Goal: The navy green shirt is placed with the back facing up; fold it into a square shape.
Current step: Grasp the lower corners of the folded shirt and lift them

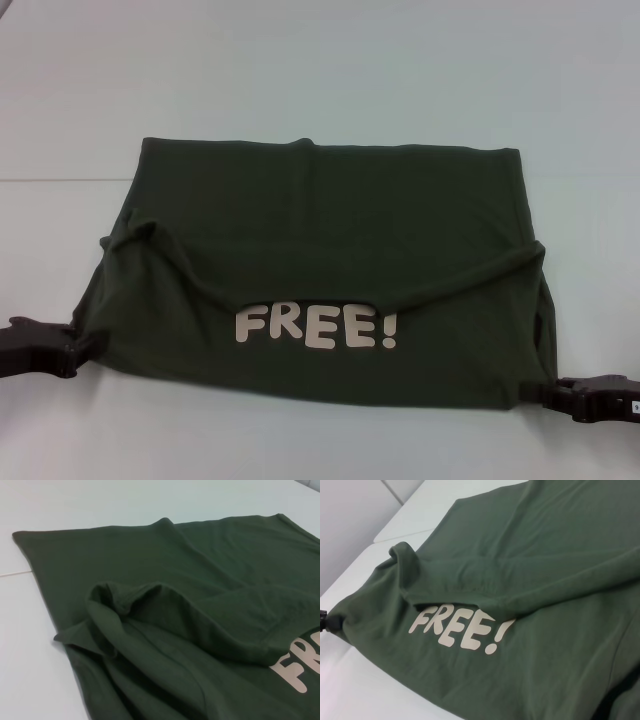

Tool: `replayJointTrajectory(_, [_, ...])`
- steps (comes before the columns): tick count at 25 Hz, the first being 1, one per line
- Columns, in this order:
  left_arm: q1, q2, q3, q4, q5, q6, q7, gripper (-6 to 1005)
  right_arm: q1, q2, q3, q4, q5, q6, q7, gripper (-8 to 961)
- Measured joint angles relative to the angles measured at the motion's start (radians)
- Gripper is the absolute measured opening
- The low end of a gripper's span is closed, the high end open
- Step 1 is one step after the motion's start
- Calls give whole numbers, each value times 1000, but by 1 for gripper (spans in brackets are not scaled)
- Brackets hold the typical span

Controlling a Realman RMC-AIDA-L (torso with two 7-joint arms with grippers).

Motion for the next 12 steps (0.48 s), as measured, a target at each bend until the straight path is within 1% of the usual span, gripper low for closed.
replayJointTrajectory(4, [0,0,0,0,0,6,0,51,0,-1,-4,0,0,1,-4,233])
replayJointTrajectory(6, [0,2,0,0,0,15,-7,51,-1,-4,-4,-1,0,-4,-5,49])
replayJointTrajectory(10, [-3,15,-1,3,11,50,-46,51,-4,-16,-5,-9,0,-46,-12,36])
replayJointTrajectory(12, [-2,20,-2,11,16,76,-58,51,-5,-28,-6,-11,0,-87,-24,30])
